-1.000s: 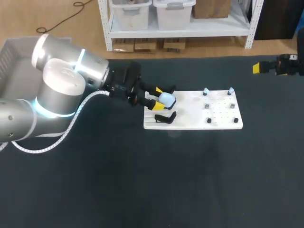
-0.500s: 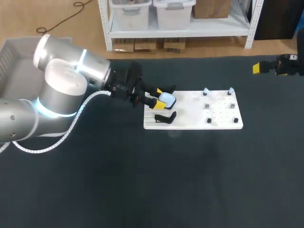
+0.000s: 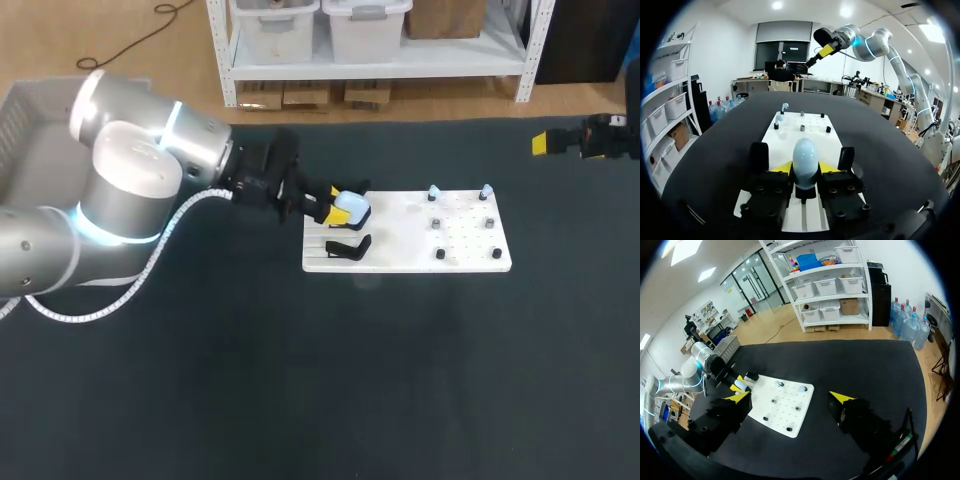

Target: Pick up each earbud case from the left stands, insert the matching earbuds, close the lid, and place the case in the box.

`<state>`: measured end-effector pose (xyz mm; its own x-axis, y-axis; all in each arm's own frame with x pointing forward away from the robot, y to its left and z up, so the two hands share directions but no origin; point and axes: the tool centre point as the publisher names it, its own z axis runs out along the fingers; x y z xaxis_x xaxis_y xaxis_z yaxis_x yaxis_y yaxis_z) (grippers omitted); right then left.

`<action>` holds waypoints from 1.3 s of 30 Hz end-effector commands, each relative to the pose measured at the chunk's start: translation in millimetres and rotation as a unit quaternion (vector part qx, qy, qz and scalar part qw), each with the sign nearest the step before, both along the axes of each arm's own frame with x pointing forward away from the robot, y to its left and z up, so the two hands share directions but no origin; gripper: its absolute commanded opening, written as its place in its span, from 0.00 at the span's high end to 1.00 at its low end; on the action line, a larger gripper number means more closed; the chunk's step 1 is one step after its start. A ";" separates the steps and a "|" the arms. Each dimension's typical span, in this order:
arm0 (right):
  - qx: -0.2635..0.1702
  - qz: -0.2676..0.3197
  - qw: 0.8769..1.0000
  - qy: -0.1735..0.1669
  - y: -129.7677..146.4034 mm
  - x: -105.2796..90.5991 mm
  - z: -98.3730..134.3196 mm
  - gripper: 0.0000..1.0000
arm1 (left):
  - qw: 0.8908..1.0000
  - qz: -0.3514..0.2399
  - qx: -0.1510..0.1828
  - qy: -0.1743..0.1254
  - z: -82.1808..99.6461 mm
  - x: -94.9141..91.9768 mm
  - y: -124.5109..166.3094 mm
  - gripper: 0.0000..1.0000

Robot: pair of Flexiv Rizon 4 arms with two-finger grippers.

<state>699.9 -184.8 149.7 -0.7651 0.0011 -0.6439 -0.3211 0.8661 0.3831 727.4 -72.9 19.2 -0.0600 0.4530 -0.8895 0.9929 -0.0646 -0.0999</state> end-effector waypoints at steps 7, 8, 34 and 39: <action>0.000 0.000 1.000 0.000 -0.1 -0.3 0.3 0.00 | 0.998 0.029 -0.054 -0.032 44.9 -18.1 18.1 1.00; 0.000 0.000 1.000 0.000 -0.1 -0.3 0.3 0.00 | 0.997 0.033 -0.063 -0.036 50.4 -20.1 19.3 1.00; 0.000 0.000 1.000 0.000 -0.1 -0.3 0.3 0.00 | 0.986 0.029 -0.166 -0.019 110.2 -41.1 30.6 1.00; 0.000 0.000 1.000 0.000 -0.1 -0.3 0.3 0.00 | 0.986 0.029 -0.166 -0.019 110.2 -41.1 30.6 1.00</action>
<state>699.9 -184.8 149.7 -0.7651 0.0011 -0.6439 -0.3211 0.8661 0.3831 687.7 -42.6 129.6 -0.0429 0.1359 -0.9898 0.9982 -0.0350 -0.0481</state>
